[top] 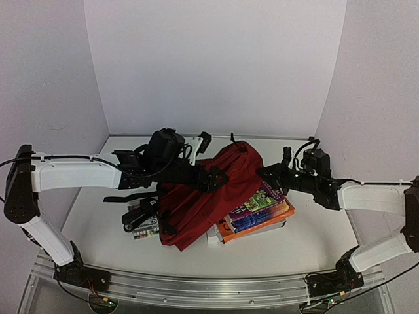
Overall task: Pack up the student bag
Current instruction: Adjust the student bag at the center of the board.
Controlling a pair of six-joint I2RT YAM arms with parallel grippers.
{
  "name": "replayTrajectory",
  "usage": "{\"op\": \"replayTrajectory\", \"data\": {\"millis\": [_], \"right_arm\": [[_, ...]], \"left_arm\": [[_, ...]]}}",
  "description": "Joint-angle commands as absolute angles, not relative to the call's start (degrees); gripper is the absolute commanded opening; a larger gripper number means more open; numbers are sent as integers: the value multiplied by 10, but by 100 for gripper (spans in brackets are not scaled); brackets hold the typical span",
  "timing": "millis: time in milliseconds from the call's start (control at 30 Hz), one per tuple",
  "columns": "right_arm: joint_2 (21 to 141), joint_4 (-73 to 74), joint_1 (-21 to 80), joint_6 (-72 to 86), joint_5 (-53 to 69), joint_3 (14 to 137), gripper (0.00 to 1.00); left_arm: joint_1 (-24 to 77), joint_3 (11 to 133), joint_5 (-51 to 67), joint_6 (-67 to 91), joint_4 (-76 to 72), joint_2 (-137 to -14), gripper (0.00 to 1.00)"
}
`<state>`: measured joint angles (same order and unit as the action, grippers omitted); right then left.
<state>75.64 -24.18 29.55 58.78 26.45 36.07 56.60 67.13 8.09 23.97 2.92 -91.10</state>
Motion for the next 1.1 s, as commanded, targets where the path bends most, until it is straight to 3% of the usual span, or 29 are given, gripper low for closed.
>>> {"op": "replayTrajectory", "data": {"millis": [0, 233, 533, 767, 1067], "right_arm": [[737, -298, 330, 583, 252, 443, 0], [757, -226, 421, 481, 112, 589, 0], [869, -202, 528, 405, 2, 719, 0], [929, -182, 602, 368, -143, 782, 0], [1036, -82, 639, 277, -313, 987, 0]], "left_arm": [[567, 701, 44, 230, 58, -845, 100], [567, 725, 38, 207, 125, -798, 100], [567, 680, 0, 209, 129, -746, 100], [567, 677, -171, 199, 199, -695, 100], [568, 761, -147, 133, 286, -653, 99]]}}
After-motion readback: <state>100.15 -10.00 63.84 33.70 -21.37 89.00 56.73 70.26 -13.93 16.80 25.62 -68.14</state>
